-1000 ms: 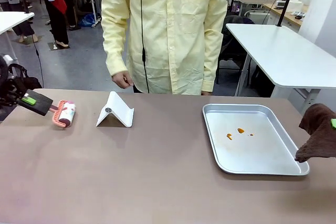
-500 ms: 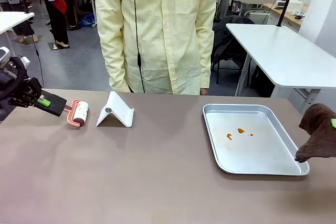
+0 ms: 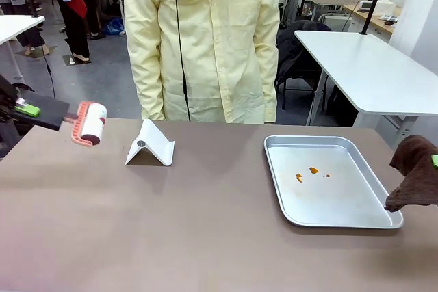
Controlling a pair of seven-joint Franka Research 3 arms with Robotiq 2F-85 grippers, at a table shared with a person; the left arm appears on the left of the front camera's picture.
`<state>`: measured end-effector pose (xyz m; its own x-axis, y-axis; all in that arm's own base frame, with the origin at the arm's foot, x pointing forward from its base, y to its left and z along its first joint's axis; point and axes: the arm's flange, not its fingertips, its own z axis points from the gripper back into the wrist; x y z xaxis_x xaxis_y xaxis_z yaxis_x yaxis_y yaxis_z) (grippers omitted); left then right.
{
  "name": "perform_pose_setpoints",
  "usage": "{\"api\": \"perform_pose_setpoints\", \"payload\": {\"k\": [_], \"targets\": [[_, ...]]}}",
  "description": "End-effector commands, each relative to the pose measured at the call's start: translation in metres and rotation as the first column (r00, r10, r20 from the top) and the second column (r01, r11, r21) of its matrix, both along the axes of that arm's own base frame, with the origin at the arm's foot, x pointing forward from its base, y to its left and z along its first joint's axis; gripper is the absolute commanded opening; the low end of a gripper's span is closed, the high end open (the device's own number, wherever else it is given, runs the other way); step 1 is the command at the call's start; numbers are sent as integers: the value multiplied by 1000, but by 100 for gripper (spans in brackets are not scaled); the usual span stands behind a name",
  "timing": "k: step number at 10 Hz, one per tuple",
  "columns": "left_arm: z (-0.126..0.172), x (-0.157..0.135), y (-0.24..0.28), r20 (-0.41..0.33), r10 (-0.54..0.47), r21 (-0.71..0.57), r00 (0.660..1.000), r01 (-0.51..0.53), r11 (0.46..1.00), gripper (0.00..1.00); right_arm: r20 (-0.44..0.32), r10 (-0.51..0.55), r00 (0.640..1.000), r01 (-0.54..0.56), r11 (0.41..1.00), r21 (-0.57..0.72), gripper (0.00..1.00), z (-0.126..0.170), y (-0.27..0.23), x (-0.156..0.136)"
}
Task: Clean the surface of the table.
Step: If a person points to the right, clean the right side of the table with your right hand, and if they point to the left, clean the left side with your left hand.
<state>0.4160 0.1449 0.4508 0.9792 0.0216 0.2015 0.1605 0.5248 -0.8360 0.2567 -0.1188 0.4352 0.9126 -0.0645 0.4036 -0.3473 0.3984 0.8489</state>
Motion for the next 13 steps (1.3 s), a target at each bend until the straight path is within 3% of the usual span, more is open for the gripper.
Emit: {"api": "perform_pose_setpoints", "payload": {"k": [1,3,4,6,7,8,13], "targets": [[16,-53,3,39,-42,-82,998,45,996,19,-19,-7,1000,7,1000,12,0,6,1,-3],[32,-122,11,94,-48,-127,994,60,990,19,-19,-7,1000,7,1000,12,0,6,1,-3],[43,-155,20,128,9,-208,992,17,978,19,-19,-7,1000,7,1000,12,0,6,1,-3],[46,-195,38,34,63,-330,997,-48,943,19,-19,-7,1000,7,1000,12,0,6,1,-3],[36,-198,44,-21,85,-341,996,-87,936,19,-19,-7,1000,7,1000,12,0,6,1,-3],[45,-186,32,86,18,-273,996,6,962,19,-19,-7,1000,7,1000,12,0,6,1,-3],[45,-186,32,86,18,-273,996,6,962,19,-19,-7,1000,7,1000,12,0,6,1,-3]]}}
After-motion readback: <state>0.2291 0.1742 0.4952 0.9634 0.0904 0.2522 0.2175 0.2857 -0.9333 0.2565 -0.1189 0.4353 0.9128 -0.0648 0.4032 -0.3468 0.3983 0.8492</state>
